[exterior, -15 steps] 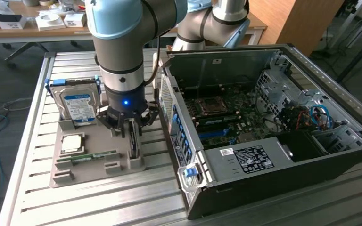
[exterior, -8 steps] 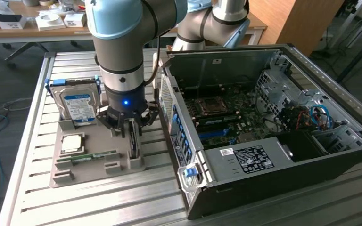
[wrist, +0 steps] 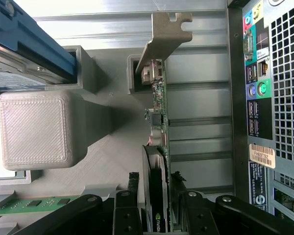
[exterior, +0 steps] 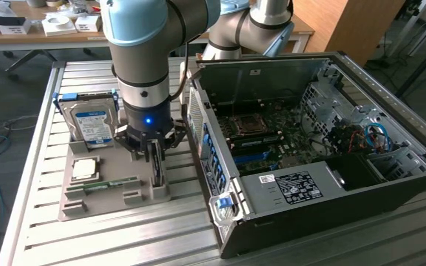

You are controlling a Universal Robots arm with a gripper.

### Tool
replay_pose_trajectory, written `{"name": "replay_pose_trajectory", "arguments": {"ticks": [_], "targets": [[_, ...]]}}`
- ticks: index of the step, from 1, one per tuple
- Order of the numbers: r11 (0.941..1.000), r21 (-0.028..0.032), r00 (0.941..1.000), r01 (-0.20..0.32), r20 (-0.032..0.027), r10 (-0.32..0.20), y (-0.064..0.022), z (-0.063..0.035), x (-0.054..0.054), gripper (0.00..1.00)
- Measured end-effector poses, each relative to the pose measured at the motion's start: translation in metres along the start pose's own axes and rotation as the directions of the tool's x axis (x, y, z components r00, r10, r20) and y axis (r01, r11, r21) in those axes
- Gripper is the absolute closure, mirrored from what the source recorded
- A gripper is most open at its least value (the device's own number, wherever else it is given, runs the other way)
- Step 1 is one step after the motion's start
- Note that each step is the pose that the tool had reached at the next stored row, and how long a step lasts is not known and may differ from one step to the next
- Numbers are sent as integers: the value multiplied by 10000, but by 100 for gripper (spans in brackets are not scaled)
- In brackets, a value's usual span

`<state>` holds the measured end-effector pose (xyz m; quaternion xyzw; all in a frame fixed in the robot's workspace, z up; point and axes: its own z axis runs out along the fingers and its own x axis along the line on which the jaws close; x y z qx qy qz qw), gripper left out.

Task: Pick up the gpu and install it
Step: 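Pick up the gpu and move the gpu toward the slot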

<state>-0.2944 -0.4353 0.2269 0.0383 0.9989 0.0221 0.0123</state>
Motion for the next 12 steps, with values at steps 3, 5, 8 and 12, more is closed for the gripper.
{"name": "replay_pose_trajectory", "arguments": {"ticks": [3, 5, 8, 12], "targets": [[10000, 0, 10000, 0, 0, 0, 0, 0, 0, 61], [10000, 0, 10000, 0, 0, 0, 0, 0, 0, 61], [10000, 0, 10000, 0, 0, 0, 0, 0, 0, 61], [10000, 0, 10000, 0, 0, 0, 0, 0, 0, 63]]}}
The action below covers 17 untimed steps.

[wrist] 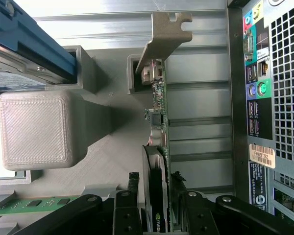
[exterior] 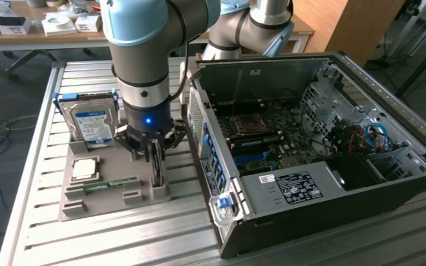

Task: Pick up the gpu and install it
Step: 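Pick up the gpu and move the gpu toward the slot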

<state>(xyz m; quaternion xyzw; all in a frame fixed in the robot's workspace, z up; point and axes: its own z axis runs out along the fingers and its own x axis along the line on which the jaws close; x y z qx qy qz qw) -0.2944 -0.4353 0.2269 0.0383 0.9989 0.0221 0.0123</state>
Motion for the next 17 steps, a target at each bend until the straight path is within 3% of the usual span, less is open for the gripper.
{"name": "replay_pose_trajectory", "arguments": {"ticks": [1, 2, 12, 17], "targets": [[10000, 0, 10000, 0, 0, 0, 0, 0, 0, 63], [10000, 1, 10000, 0, 0, 0, 0, 0, 0, 73], [10000, -2, 10000, 0, 2, 0, 0, -2, 0, 73], [10000, 0, 10000, 0, 0, 0, 2, -56, -1, 73]]}}
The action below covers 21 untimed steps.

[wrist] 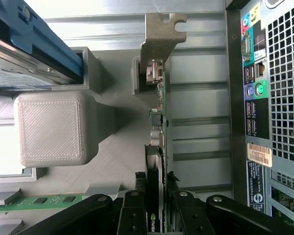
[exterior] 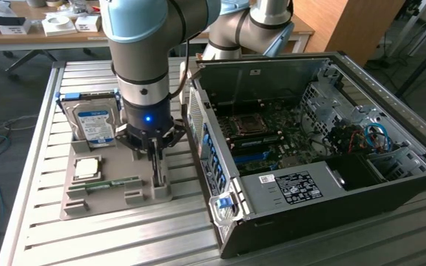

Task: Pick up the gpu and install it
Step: 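Pick up the gpu and move the gpu toward the slot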

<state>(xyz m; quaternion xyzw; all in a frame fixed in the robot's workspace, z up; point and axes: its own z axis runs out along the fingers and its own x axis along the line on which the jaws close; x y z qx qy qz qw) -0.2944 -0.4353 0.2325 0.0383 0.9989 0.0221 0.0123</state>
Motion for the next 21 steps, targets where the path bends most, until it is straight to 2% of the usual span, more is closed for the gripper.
{"name": "replay_pose_trajectory", "arguments": {"ticks": [9, 21], "targets": [[10000, 0, 10000, 0, 0, 0, 7, -155, -4, 73], [10000, 0, 10000, 0, 0, 0, 20, -441, -10, 73]]}}
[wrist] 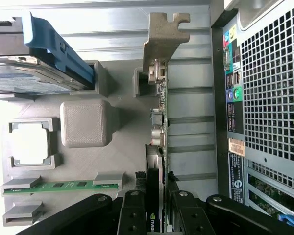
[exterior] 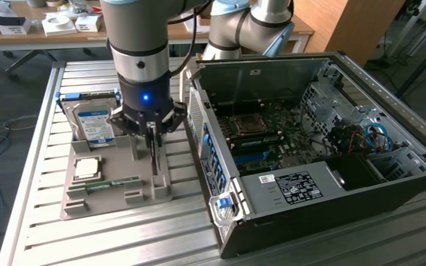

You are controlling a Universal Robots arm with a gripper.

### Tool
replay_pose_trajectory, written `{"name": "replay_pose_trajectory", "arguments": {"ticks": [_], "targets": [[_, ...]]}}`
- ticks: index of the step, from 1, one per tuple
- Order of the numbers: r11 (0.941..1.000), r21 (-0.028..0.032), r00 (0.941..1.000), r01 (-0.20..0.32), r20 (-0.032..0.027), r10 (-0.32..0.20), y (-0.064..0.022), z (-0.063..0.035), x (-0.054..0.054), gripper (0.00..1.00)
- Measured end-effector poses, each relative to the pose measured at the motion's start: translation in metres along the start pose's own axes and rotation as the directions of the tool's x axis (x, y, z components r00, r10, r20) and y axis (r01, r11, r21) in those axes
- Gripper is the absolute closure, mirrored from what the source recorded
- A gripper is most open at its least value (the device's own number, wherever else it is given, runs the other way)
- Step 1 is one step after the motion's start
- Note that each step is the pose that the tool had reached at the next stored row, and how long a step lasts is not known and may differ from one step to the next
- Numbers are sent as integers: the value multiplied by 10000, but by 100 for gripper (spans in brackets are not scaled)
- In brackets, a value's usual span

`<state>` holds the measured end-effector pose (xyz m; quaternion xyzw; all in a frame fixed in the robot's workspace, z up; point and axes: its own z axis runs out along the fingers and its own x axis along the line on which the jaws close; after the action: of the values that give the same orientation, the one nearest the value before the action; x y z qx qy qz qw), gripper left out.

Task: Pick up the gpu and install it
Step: 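Pick up the gpu and move the gpu toward the slot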

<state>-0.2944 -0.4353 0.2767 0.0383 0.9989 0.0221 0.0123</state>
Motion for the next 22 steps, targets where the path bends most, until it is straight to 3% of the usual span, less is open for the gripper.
{"name": "replay_pose_trajectory", "arguments": {"ticks": [22], "targets": [[10000, 0, 10000, 0, 0, 0, 25, -554, -13, 73]]}}
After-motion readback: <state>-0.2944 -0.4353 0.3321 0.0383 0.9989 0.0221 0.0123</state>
